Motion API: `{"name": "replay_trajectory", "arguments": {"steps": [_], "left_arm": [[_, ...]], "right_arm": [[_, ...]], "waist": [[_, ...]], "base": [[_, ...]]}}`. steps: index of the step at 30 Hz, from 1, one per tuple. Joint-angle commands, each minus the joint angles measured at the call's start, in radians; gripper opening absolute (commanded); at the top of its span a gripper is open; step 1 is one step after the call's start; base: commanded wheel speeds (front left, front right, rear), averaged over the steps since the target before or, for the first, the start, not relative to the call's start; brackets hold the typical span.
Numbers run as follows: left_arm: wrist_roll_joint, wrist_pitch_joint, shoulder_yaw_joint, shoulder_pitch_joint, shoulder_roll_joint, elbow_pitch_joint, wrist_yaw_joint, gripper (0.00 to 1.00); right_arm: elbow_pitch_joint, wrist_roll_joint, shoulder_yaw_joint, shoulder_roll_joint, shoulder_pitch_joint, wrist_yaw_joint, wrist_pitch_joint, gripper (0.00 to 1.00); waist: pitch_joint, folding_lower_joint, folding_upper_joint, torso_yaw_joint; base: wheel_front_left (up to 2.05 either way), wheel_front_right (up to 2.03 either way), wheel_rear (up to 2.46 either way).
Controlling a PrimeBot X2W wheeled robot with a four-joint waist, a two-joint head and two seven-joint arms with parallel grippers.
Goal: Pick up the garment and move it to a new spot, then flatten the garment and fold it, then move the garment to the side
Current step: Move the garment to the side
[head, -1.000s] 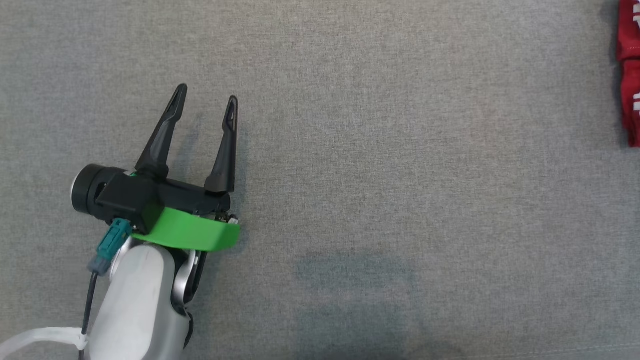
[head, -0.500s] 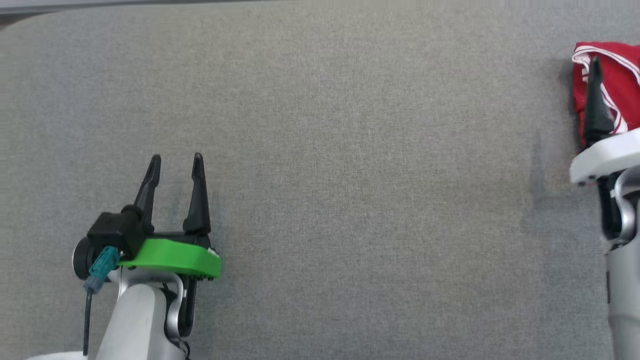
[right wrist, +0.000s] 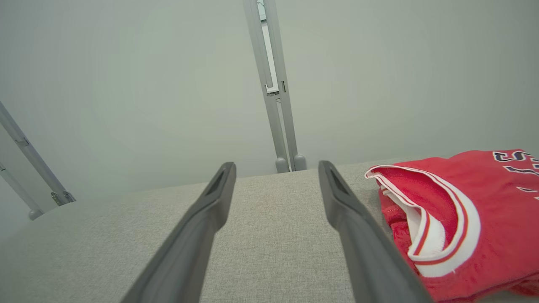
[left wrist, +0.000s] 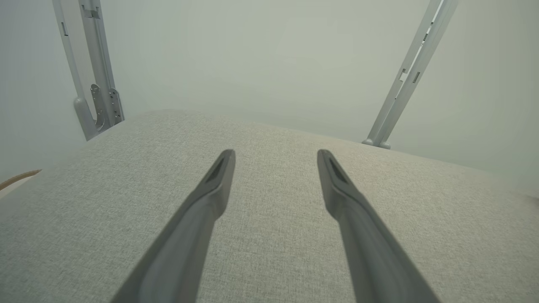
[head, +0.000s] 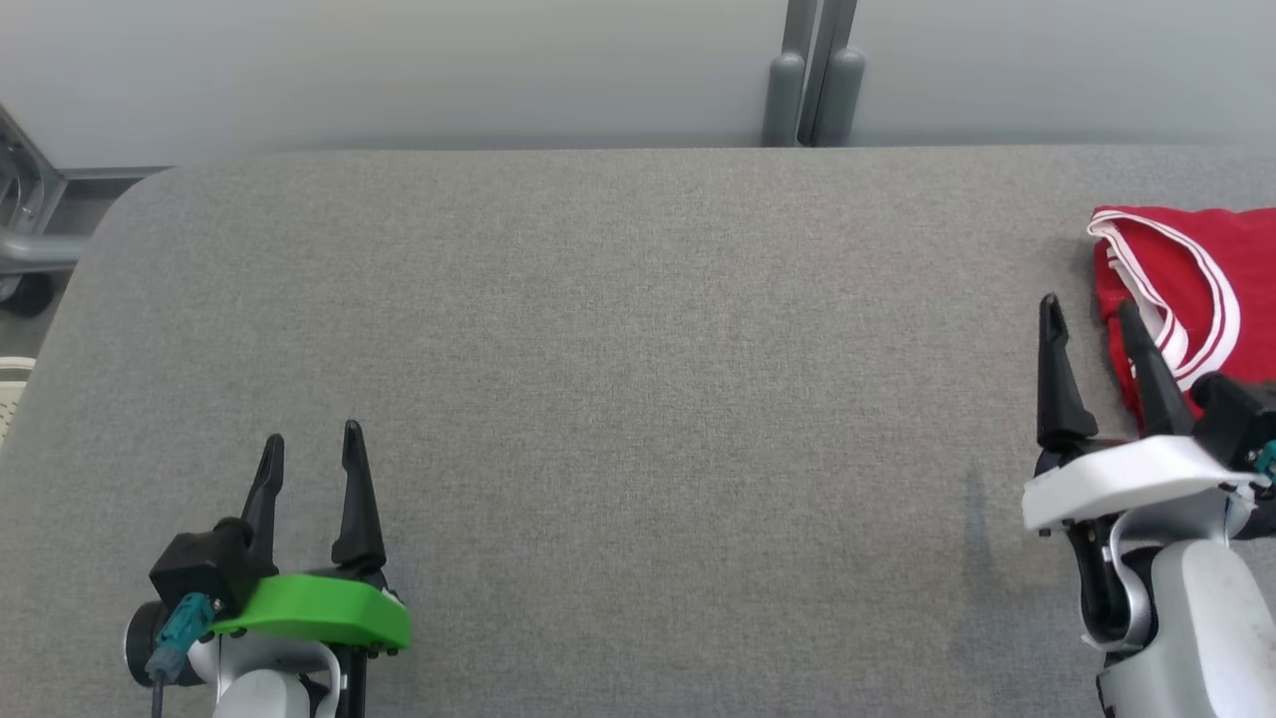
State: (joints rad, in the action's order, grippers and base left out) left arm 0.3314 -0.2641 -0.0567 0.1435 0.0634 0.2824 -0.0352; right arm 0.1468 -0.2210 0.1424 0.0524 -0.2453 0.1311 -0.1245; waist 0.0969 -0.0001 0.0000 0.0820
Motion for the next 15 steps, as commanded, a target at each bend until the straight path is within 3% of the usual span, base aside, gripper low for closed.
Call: {"name": "replay_trajectory", "arguments": {"steps": [1,5,15], "left_arm": [[-0.006,0.000,0.004,-0.017,0.006,0.002,-0.006,1.00],[-0.036,0.000,-0.004,-0.049,0.023,0.017,-0.010,1.00],[-0.078,0.000,-0.027,-0.096,0.038,0.017,-0.041,1.00]], "right_arm": [[-0.005,-0.007,-0.007,-0.001,0.026,-0.001,-0.008,1.00],[0.009,-0.022,-0.034,-0.001,0.091,-0.001,-0.025,1.00],[0.041,0.094,-0.059,-0.001,0.191,-0.001,-0.036,1.00]], "waist": [[-0.039,0.0001,0.0000,0.012],[-0.057,0.0001,0.0000,0.014],[-0.072,0.0001,0.0000,0.014]], "base": [[0.00,0.00,0.00],[0.00,0.00,0.00],[0.00,0.00,0.00]]}}
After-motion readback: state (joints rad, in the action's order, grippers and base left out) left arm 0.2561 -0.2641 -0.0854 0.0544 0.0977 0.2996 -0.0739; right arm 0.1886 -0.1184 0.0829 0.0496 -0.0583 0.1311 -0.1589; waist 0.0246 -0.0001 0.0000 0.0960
